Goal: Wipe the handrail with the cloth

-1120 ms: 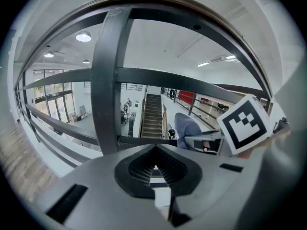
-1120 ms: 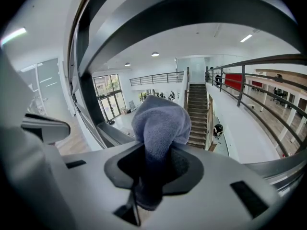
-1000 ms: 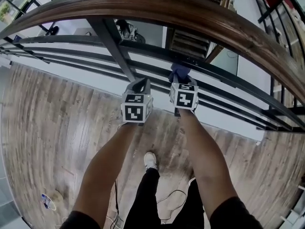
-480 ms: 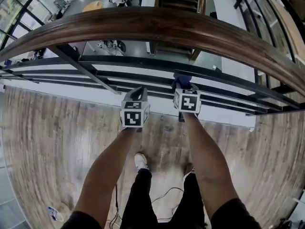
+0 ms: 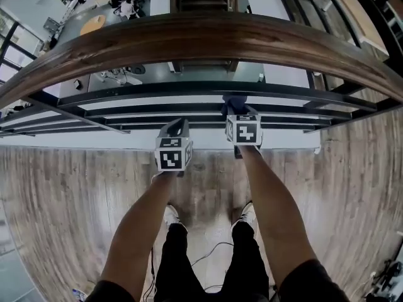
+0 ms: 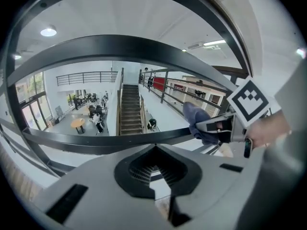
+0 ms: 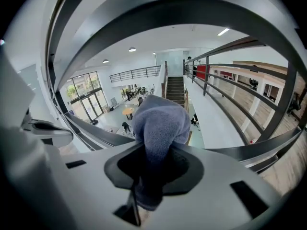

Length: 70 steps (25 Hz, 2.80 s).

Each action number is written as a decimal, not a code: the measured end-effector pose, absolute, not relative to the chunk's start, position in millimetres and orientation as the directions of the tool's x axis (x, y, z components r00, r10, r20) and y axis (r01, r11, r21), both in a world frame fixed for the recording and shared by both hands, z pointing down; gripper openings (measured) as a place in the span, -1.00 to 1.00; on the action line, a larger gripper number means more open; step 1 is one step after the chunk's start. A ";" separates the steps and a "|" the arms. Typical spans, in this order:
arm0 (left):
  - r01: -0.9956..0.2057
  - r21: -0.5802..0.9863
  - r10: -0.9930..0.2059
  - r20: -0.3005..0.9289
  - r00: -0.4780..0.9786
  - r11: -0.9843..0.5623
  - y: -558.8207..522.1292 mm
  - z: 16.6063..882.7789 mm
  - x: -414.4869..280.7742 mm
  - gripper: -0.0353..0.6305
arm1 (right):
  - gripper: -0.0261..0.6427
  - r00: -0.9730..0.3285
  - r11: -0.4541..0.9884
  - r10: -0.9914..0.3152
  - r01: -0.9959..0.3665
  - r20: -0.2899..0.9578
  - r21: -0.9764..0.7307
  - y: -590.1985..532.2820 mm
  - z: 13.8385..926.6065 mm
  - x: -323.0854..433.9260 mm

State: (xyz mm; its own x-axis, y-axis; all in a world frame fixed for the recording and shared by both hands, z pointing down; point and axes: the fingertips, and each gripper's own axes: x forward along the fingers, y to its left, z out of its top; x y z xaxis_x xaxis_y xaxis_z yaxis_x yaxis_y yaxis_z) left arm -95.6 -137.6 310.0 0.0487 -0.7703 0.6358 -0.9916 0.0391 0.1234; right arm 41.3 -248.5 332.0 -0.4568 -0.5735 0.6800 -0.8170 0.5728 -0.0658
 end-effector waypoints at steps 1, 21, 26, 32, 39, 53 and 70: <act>-0.991 0.127 -0.771 0.634 0.059 0.029 -143.5 310.6 -82.4 -0.89 | -0.65 -0.449 0.565 -0.579 -0.823 0.681 -0.063 -253.1 331.6 57.1; -0.982 0.130 -0.756 0.627 0.188 -0.136 -249.0 328.0 164.1 -0.89 | -0.65 -0.356 0.440 -0.658 -0.897 0.664 -0.045 -342.3 330.6 331.2; -0.975 0.110 -0.750 0.624 0.221 -0.195 -273.9 332.0 235.5 -0.89 | -0.65 -0.335 0.415 -0.665 -0.909 0.668 -0.043 -364.8 331.0 398.1; -0.965 0.134 -0.739 0.621 0.261 -0.227 -296.0 338.1 306.6 -0.89 | -0.65 -0.332 0.407 -0.680 -0.912 0.653 -0.039 -390.5 331.5 455.9; -0.951 0.147 -0.713 0.633 0.302 -0.272 -299.5 353.1 360.2 -0.89 | -0.65 -0.293 0.360 -0.698 -0.932 0.653 -0.034 -409.2 332.2 513.0; -0.929 0.166 -0.683 0.637 0.357 -0.331 -280.1 382.0 383.8 -0.89 | -0.65 -0.183 0.252 -0.752 -0.967 0.633 0.020 -429.7 331.4 579.1; -0.956 0.236 -0.775 0.566 0.279 -0.172 -202.6 409.6 218.0 -0.88 | -0.64 -0.487 0.497 -0.812 -0.866 0.324 -0.056 -290.3 337.2 393.7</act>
